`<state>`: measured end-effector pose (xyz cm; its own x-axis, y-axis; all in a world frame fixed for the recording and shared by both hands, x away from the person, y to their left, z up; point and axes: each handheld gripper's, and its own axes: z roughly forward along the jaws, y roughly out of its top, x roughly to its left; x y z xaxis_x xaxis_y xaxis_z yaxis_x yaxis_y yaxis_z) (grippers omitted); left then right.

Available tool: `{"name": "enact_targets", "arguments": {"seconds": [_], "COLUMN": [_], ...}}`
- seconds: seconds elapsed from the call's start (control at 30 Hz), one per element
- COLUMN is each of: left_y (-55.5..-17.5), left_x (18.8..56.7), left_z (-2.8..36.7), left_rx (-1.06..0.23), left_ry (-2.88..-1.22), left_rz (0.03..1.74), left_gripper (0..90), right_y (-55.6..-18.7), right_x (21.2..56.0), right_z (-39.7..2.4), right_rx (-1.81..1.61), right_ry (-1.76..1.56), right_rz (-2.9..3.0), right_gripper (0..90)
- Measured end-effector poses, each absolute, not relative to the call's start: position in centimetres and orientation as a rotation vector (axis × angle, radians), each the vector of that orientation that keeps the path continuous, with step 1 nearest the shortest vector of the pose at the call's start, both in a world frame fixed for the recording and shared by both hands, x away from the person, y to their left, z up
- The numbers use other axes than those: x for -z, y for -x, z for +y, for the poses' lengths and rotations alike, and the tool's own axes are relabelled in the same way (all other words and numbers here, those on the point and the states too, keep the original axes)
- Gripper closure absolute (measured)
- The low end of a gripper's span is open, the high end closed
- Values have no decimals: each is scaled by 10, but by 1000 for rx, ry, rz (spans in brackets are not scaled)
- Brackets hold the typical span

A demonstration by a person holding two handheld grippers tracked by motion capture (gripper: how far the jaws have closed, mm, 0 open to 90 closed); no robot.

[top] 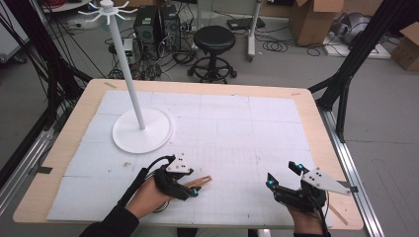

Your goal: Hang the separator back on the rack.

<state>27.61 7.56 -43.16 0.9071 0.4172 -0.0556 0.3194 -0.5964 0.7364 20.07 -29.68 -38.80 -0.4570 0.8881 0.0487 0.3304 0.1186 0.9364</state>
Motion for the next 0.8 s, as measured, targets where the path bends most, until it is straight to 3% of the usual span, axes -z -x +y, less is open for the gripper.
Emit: {"name": "enact_targets", "arguments": {"seconds": [0.8], "left_y": [-272], "left_x": [435], "left_z": [71], "left_rx": [-183], "left_ry": [-2346], "left_rz": [478], "left_gripper": [667], "right_y": [-201], "right_x": [388], "right_z": [-295], "right_rx": [-1335], "right_ry": [-1177], "right_rz": [1867], "right_gripper": [170]}}
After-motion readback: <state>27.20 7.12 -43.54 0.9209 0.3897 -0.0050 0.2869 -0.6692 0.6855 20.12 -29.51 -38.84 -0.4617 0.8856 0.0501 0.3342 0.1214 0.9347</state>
